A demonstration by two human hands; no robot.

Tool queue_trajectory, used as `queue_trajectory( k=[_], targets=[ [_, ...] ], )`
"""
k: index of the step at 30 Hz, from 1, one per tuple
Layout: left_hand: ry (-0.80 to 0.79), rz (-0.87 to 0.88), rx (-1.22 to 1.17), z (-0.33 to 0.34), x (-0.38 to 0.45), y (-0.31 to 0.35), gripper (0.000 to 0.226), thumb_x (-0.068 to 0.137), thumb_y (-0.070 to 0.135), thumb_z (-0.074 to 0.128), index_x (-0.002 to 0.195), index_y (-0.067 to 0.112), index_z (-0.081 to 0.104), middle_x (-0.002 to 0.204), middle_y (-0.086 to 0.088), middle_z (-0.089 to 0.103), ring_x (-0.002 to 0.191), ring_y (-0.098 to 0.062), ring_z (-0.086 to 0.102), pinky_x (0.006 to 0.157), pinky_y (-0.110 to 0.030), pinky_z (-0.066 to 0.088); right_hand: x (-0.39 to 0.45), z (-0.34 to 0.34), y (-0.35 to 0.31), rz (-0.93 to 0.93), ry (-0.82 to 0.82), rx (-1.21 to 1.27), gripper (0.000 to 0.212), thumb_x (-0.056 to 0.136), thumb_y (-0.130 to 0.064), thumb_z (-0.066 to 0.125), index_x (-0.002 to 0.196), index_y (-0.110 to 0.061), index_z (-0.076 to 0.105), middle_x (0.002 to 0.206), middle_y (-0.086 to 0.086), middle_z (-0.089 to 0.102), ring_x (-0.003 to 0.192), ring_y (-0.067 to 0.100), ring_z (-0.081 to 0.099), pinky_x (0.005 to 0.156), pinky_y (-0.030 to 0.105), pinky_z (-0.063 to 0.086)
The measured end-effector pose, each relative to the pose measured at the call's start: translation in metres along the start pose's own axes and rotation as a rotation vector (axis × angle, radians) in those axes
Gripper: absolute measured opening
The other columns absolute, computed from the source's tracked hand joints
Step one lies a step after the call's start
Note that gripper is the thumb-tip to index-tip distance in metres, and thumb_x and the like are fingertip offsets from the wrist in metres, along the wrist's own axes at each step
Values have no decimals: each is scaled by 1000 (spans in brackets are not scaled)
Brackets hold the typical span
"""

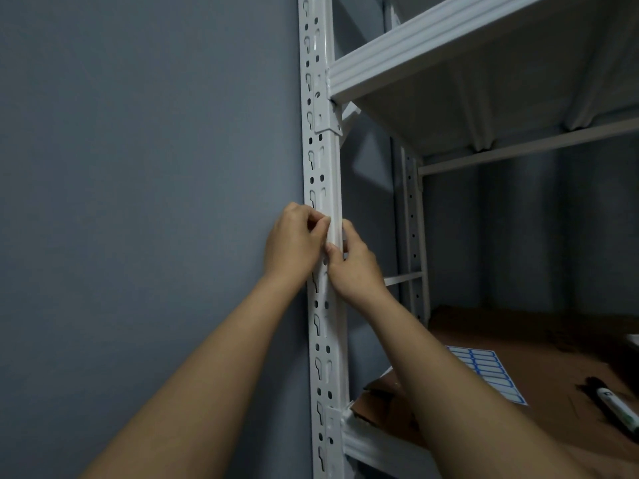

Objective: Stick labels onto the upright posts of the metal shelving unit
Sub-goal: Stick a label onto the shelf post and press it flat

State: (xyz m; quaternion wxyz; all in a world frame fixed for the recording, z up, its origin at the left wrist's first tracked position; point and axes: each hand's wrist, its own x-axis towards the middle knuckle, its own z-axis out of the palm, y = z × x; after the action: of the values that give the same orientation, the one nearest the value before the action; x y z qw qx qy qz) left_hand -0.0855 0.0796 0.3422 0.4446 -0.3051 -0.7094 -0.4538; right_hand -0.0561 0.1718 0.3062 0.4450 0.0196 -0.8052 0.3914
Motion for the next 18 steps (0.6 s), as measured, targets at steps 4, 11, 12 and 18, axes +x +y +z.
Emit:
queue_trajectory(
  k=[4,11,12,18],
  targets=[
    [7,24,98,0,-2,2,18,93,29,54,89,14,62,103,-1,59,89,-18,58,74,-32,45,-2,-4,-3,1,-8,-37,55,99,-28,40,151,-29,22,140,9,51,126,32,49,99,37,40],
    [55,-65,54,8,-5,8,11,86,26,56,82,17,59,100,1,56,84,-19,58,72,-31,44,-7,-6,-7,-3,-21,-78,54,100,-27,36,151,-28,18,138,12,52,123,33,49,92,35,40],
    [56,-83,37,8,-4,7,10,86,25,56,81,17,60,99,1,56,83,-19,59,72,-31,44,-7,-6,-7,-1,-23,-83,55,100,-27,36,151,-29,17,138,12,52,123,33,49,92,36,40],
    [16,-80,-179,3,-1,-2,11,86,19,62,76,18,66,93,-2,60,78,-14,61,80,-35,51,-5,-4,-5,20,-13,-64,54,99,-30,40,150,-32,22,136,9,54,121,32,51,96,38,43]
  ],
)
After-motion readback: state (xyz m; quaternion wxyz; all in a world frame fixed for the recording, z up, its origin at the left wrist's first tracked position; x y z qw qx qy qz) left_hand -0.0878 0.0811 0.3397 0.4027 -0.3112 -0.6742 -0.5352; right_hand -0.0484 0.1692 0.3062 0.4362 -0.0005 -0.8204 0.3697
